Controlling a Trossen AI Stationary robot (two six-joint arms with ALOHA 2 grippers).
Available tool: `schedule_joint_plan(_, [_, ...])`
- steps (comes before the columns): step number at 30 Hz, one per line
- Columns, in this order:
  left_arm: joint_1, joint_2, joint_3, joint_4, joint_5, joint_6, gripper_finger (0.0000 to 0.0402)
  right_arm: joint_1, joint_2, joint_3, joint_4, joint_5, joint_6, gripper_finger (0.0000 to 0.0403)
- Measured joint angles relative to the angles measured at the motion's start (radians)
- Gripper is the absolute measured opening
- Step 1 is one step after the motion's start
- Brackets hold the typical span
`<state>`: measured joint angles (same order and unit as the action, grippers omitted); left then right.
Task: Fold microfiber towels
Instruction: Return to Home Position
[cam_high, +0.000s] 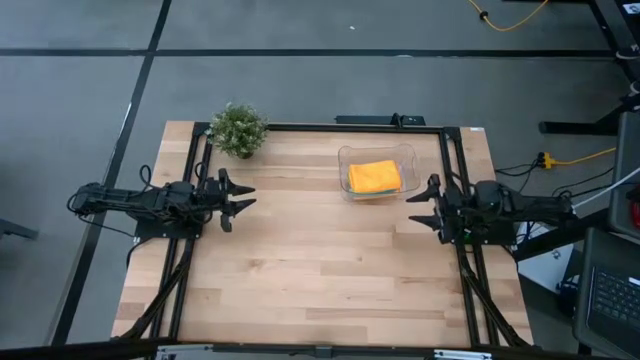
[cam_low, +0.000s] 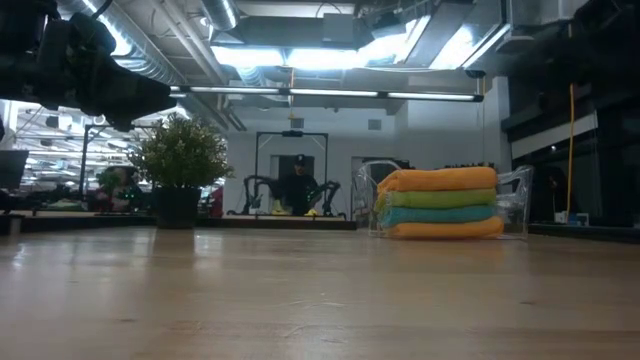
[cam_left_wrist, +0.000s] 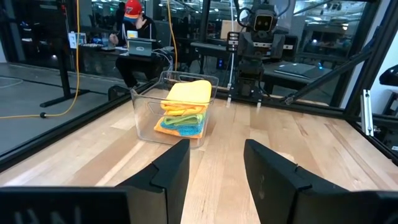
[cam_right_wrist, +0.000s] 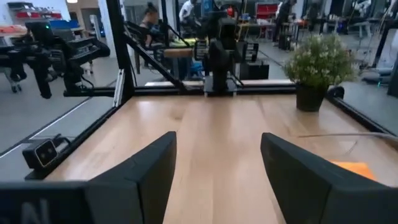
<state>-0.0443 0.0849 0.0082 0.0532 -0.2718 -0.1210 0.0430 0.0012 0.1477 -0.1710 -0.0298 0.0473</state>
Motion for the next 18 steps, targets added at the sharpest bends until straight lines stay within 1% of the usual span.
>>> schedule_joint_plan(3, [0.000, 0.000, 0.000, 0.001, 0.000, 0.000, 0.0145, -0.004, -0.001, -0.036, 0.073, -0.006, -0.008, 0.0236])
schedule_joint_plan(7, [0.000, 0.000, 0.000, 0.000, 0.000, 0.000, 0.0145, -0.009, 0.001, -0.128, 0.183, -0.009, 0.003, 0.0236])
schedule_joint_plan(10, [0.000, 0.000, 0.000, 0.000, 0.000, 0.000, 0.0145, -0.009, 0.010, -0.140, 0.194, -0.017, 0.025, 0.0236])
schedule_joint_plan(13, [0.000, 0.000, 0.000, 0.002, 0.000, 0.000, 0.0145, -0.009, 0.008, -0.139, 0.191, -0.017, -0.003, 0.0236])
schedule_joint_plan(18, [0.000, 0.000, 0.000, 0.000, 0.000, 0.000, 0.0145, -0.009, 0.030, -0.139, 0.190, -0.015, 0.000, 0.0236])
